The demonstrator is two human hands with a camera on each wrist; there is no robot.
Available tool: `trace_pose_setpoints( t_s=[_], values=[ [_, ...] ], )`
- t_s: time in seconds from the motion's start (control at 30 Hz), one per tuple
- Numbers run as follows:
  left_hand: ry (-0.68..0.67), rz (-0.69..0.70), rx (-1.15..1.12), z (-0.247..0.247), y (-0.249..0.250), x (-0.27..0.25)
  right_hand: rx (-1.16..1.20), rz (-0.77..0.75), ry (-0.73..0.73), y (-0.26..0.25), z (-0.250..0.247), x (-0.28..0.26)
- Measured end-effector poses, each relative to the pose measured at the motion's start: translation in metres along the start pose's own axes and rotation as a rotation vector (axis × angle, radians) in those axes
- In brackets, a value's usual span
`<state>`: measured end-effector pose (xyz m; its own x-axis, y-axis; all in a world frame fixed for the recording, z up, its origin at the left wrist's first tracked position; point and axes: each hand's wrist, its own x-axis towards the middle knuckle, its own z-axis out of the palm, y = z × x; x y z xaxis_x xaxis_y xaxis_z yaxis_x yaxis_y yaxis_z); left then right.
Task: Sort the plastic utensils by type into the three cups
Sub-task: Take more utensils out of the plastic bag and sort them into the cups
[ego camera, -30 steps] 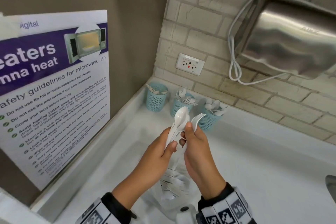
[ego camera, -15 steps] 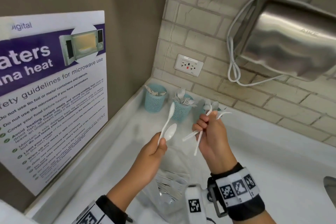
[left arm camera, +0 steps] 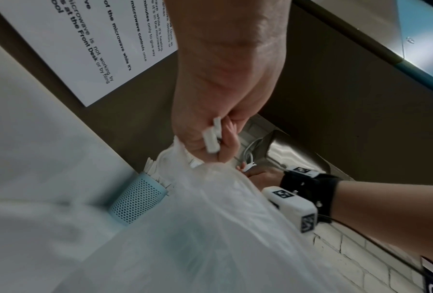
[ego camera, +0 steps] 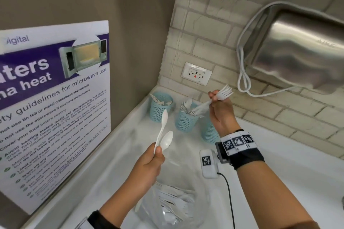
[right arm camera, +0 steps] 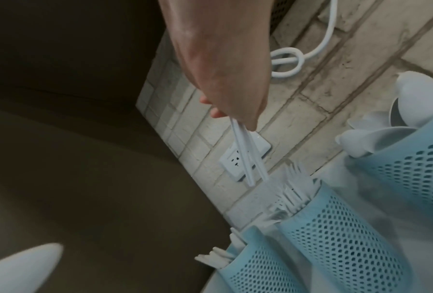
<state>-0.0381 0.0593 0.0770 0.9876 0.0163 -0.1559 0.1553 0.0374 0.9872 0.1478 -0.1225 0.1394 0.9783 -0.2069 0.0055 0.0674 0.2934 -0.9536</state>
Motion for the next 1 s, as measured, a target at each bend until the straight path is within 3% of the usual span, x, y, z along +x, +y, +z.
trace_pose_setpoints(
  t_s=[0.13, 0.3, 0.53, 0.63, 0.77, 0.87, 1.0],
  values=[
    [-0.006, -0.022, -0.024, -0.002, 0.001, 0.002, -0.019, -0.067, 0.061, 0.017, -0.002, 0.033],
    [-0.046, -0.035, -0.08, -0.003, -0.002, 0.007, -0.272, -0.172, 0.102, 0.051, -0.007, 0.055],
    [-0.082, -0.046, -0.053, -0.006, -0.014, 0.015, -0.478, -0.004, 0.015, 0.07, -0.012, 0.065],
    [-0.079, -0.015, -0.038, -0.007, -0.012, 0.014, -0.575, 0.013, 0.003, 0.061, -0.007, 0.057],
    [-0.055, 0.011, -0.055, -0.007, -0.01, 0.014, -0.768, -0.212, -0.087, 0.05, -0.001, 0.022],
    [-0.038, 0.022, -0.09, -0.005, -0.009, 0.013, -0.801, -0.29, -0.184, 0.047, 0.003, -0.006],
    [-0.026, 0.035, -0.144, -0.004, -0.007, 0.011, -0.692, -0.14, -0.357, 0.038, 0.009, -0.049]
  ],
)
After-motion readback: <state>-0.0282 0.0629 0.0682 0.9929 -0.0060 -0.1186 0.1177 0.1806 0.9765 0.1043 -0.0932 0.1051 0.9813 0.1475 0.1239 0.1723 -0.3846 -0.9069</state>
